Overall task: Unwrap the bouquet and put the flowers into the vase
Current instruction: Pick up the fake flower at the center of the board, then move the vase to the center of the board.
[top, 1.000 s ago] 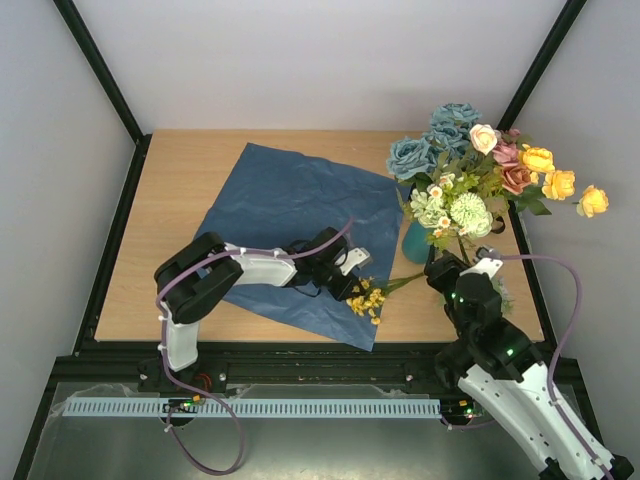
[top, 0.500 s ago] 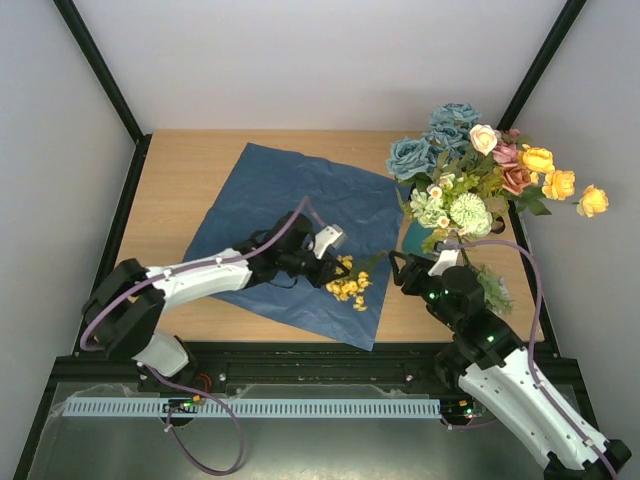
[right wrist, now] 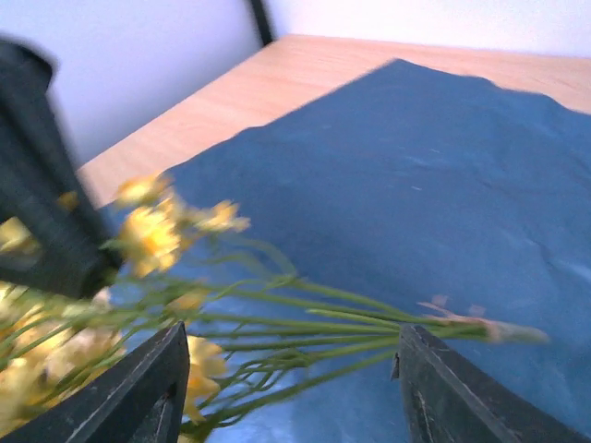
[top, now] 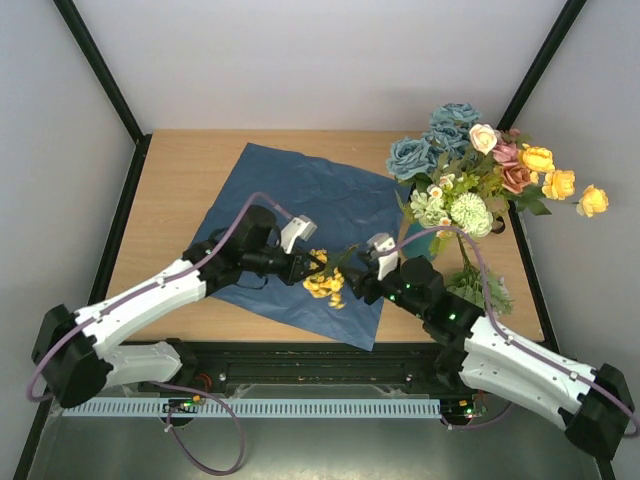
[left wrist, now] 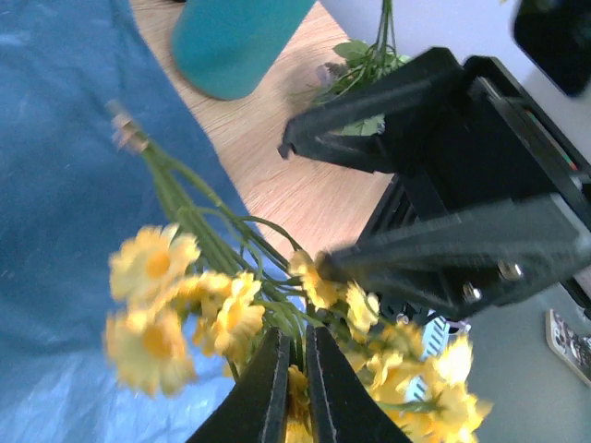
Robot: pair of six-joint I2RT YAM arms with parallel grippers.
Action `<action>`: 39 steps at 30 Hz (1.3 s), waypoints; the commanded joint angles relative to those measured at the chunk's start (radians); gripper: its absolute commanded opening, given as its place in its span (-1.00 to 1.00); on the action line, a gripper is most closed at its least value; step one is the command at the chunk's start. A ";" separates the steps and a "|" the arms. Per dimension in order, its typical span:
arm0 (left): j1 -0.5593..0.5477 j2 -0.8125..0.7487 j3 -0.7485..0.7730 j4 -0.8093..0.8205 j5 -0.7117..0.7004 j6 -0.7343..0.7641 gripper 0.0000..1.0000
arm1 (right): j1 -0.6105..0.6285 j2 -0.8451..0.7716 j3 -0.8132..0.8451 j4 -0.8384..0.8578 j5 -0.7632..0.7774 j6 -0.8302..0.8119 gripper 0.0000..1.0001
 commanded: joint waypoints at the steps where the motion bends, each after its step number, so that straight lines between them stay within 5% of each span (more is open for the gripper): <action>1: 0.015 -0.118 0.024 -0.199 -0.092 -0.038 -0.95 | 0.115 0.021 0.024 0.188 -0.045 -0.306 0.24; 9: 0.030 -0.322 0.032 -0.269 -0.016 -0.081 -0.95 | 0.135 -0.072 -0.056 0.279 -0.264 -0.743 0.19; 21: 0.030 -0.344 0.020 -0.191 0.147 -0.117 -0.95 | 0.166 0.109 0.054 0.201 -0.271 -0.981 0.32; 29: 0.030 -0.320 0.016 -0.182 0.159 -0.124 -0.95 | 0.177 0.120 -0.002 0.383 -0.278 -0.950 -0.41; 35: 0.030 -0.315 0.011 -0.155 0.189 -0.144 -0.95 | 0.179 0.112 -0.010 0.376 -0.291 -0.936 -0.23; 37: 0.030 -0.314 0.016 -0.154 0.193 -0.144 -0.95 | 0.179 0.111 -0.011 0.368 -0.286 -0.938 -0.39; 39: 0.030 -0.314 0.019 -0.152 0.189 -0.145 -0.95 | 0.179 0.107 -0.017 0.370 -0.278 -0.931 -0.77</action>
